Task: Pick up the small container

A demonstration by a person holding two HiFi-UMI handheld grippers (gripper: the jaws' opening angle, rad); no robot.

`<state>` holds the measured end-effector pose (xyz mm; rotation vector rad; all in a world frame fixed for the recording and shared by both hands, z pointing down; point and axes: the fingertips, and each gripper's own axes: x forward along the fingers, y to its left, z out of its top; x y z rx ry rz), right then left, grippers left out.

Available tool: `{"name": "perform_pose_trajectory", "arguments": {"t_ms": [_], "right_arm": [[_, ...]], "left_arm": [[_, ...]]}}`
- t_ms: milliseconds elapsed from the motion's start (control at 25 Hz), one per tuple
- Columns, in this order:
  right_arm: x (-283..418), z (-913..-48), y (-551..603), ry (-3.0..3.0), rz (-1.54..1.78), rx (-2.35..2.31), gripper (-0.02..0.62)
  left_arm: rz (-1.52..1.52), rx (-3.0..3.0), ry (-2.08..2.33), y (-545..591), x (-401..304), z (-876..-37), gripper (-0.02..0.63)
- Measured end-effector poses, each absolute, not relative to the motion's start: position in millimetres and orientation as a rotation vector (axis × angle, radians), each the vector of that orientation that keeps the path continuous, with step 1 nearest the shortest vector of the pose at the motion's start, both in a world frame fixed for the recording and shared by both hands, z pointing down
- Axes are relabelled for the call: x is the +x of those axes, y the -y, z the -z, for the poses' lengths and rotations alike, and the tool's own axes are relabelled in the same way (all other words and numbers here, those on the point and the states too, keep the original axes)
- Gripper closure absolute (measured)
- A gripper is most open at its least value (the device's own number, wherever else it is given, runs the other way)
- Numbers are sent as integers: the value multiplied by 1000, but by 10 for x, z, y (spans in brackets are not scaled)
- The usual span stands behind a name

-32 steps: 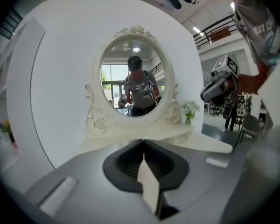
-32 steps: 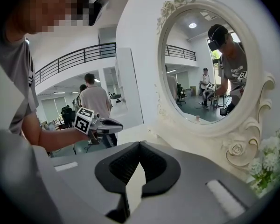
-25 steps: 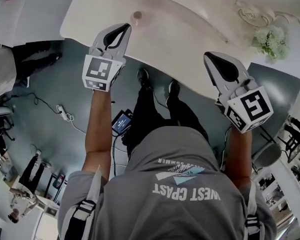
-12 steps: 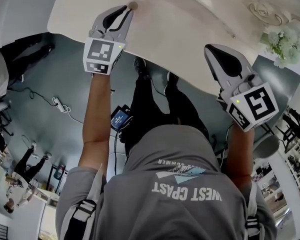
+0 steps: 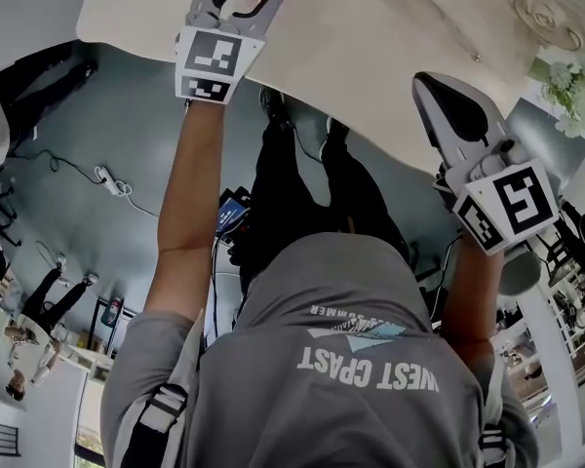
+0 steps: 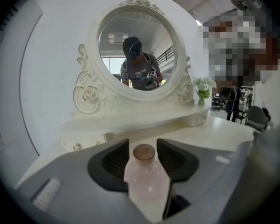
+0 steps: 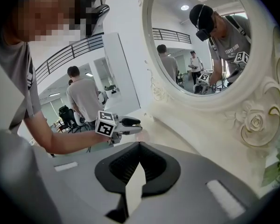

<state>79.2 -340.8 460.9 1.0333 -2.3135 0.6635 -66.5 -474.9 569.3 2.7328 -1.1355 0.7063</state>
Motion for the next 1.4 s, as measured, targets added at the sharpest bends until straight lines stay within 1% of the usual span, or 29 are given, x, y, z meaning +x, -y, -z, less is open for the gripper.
{"name": "perform_pose_trajectory", "arguments": {"t_ms": [240,440,520,680,880,1080,1400], "right_arm": [[818,-4704,3374,2300,-677,1028,594],[755,-4750,3357,2294,-680,1028,594],[749,-4740,3360,2290,-680,1031,594],[766,-4760,3313,2286,-678,1039,594],[786,-4683,3289,2297,-662,1049,594],[773,-4615,3299,2318,-638,1060,594],[770,-4291,3327,2375,-576,1077,594]], "left_arm": [[-705,2751,1138,4849,-562,-5820,420],[-707,2755,1123,4918,-582,-5968,454],[-674,2765,1113,4943,-564,-5967,483],[-632,2748,1112,4930,-552,-5994,498],[-679,2766,1086,4832,-504,-5975,500],[-675,2794,1070,4720,-526,-5798,500],[-698,2853,1046,4526,-552,-5195,500]]}}
